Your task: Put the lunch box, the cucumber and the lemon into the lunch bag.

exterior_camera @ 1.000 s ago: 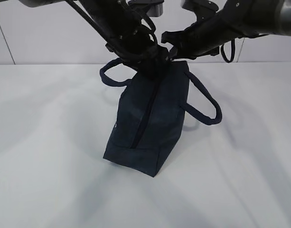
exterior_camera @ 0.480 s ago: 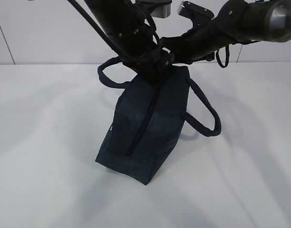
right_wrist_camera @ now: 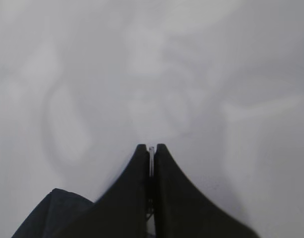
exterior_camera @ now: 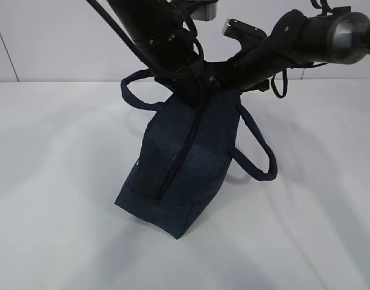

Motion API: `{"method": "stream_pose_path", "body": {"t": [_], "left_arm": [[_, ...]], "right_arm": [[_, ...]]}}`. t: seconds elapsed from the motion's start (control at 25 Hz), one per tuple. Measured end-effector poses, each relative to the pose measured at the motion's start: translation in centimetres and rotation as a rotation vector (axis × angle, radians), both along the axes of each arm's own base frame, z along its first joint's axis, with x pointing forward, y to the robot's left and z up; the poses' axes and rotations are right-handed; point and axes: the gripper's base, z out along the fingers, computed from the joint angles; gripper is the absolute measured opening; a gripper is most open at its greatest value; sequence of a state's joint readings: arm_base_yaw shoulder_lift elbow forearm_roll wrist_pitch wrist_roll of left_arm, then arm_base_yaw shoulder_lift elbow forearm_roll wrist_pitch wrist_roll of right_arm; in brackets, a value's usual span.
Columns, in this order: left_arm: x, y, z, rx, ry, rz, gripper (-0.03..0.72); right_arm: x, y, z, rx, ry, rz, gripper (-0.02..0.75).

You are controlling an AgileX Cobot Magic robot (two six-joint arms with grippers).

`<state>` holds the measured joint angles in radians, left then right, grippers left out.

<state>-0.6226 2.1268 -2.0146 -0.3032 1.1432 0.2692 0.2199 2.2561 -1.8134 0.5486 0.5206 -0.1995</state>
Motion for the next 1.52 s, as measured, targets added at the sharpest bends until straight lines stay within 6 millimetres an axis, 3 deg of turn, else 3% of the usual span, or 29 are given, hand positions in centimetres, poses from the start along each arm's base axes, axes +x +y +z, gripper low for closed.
{"method": "stream_pose_path", "body": {"t": [0.44, 0.64, 1.52], "left_arm": [[-0.1, 0.2, 0.1, 0.015, 0.004, -0.005, -0.009], [-0.1, 0.2, 0.1, 0.017, 0.003, -0.005, -0.009], [0.0, 0.1, -0.4, 0.026, 0.009, -0.008, -0.009]], "right_arm": [[0.3, 0.3, 1.0, 0.034, -0.009, 0.003, 0.000], [0.4, 0.4, -0.4, 0.037, 0.027, 0.005, 0.000], [0.6, 0.3, -1.1, 0.052, 0.050, -0.003, 0.000]]}}
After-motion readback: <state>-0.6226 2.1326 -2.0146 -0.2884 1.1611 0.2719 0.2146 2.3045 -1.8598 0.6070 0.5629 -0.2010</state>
